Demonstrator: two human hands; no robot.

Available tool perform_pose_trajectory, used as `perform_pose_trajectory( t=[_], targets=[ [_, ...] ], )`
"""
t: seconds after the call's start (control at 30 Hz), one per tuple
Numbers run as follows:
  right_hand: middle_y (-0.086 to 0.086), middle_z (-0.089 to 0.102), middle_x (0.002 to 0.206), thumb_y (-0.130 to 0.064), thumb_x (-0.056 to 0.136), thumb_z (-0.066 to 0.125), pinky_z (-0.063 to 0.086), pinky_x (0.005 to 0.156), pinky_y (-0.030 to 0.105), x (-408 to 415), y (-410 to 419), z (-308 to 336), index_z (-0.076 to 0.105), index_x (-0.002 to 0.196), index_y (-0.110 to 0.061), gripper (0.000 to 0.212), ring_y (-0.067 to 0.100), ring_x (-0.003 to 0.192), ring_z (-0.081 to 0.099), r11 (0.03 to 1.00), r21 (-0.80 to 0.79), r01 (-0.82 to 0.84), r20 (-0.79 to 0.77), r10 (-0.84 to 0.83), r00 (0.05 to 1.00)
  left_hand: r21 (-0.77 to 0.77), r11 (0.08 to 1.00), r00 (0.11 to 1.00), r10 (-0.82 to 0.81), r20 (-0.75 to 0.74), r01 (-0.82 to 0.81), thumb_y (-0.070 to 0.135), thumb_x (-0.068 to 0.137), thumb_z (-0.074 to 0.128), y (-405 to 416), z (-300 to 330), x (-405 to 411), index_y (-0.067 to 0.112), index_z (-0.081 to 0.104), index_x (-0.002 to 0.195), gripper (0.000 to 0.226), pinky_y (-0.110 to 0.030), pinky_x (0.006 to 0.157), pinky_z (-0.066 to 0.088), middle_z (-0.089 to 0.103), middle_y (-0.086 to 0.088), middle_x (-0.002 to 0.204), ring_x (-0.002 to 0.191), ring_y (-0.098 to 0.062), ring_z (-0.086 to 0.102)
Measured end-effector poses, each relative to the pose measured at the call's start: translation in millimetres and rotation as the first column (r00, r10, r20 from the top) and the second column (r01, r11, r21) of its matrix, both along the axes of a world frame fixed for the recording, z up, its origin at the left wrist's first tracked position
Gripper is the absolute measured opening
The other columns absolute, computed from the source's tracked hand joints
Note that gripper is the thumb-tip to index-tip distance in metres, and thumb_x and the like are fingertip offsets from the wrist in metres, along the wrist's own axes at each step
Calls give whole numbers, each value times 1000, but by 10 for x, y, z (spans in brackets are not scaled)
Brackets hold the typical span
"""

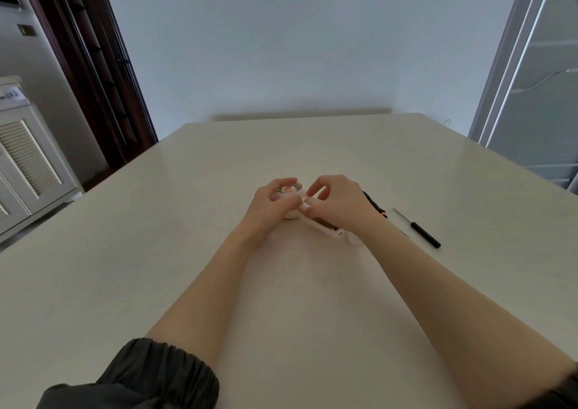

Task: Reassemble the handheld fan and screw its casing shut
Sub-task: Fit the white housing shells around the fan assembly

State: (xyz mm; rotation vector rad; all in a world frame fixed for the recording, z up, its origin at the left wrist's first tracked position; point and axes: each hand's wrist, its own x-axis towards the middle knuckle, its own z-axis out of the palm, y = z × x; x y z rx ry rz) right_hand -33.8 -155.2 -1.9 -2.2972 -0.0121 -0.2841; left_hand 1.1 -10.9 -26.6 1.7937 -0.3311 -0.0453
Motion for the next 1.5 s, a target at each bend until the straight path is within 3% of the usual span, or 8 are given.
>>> perform_pose_trajectory(
  t=[0.07, 0.23, 0.6, 0.8, 1.1, 1.33, 1.4, 1.5],
  targets=[
    [1, 66, 97, -23, 75, 73, 42, 60, 17, 13, -44, 30, 70, 99, -16, 26, 14, 86, 59, 996, 89, -9, -67, 16, 998, 0, 1000, 999, 21, 36, -21, 23, 87, 65, -23, -7, -13, 23, 60, 123, 35, -14, 78, 49, 65, 3, 115, 101, -10, 64],
    [3, 69, 102, -19, 75, 72, 46, 71, 22, 23, -136, 77, 73, 96, -17, 21, 15, 94, 61, 983, 180, 29, -156, -1, 988, 17, 997, 996, 71, 55, -72, 21, 88, 65, -27, -49, 4, 23, 62, 121, 33, -27, 89, 51, 57, -11, 125, 109, -23, 61],
    [5, 71, 88, -26, 62, 81, 49, 65, 24, -6, -135, 114, 75, 85, -10, 28, 13, 76, 61, 998, 41, 45, -135, -39, 990, 6, 995, 994, 98, 47, -98, 18, 87, 65, -37, -66, 38, 28, 56, 124, 40, -25, 92, 47, 61, -4, 121, 103, -15, 60],
    [10, 72, 89, -29, 62, 81, 44, 58, 24, -12, -76, 104, 72, 85, -3, 36, 15, 72, 58, 998, -50, 36, -98, -41, 994, 24, 991, 991, 130, 28, -130, 18, 85, 64, -54, -84, 57, 28, 55, 126, 43, -30, 99, 46, 57, 0, 124, 110, -16, 58],
    [10, 71, 87, -34, 65, 77, 50, 66, 29, -12, -58, 91, 71, 86, -3, 38, 16, 73, 59, 997, -62, 34, -94, -40, 995, -14, 985, 984, 172, 39, -171, 21, 84, 68, -45, -100, 47, 27, 55, 125, 44, -21, 85, 44, 57, 4, 118, 108, -15, 58],
    [2, 63, 68, -39, 63, 79, 43, 44, 18, -45, -96, 136, 69, 89, -7, 43, 11, 49, 55, 1000, 5, -1, -214, 2, 977, 0, 989, 989, 149, 24, -149, 22, 85, 68, -49, -77, 47, 25, 52, 129, 47, -25, 92, 46, 57, -1, 125, 112, -17, 58],
    [1, 64, 67, -41, 64, 77, 49, 49, 19, -42, -109, 130, 67, 91, -10, 43, 13, 50, 58, 1000, -2, -23, -300, 22, 954, -3, 989, 989, 150, 16, -150, 21, 83, 69, -50, -74, 45, 24, 51, 131, 51, -28, 95, 46, 58, -3, 126, 112, -18, 58],
    [4, 67, 76, -40, 64, 75, 57, 74, 33, -40, -112, 127, 64, 97, -11, 45, 18, 57, 63, 998, -2, -62, -459, 54, 887, -30, 987, 987, 160, -25, -161, 20, 82, 71, -57, -75, 57, 24, 46, 134, 58, -30, 95, 47, 58, -8, 127, 111, -21, 60]
  ],
)
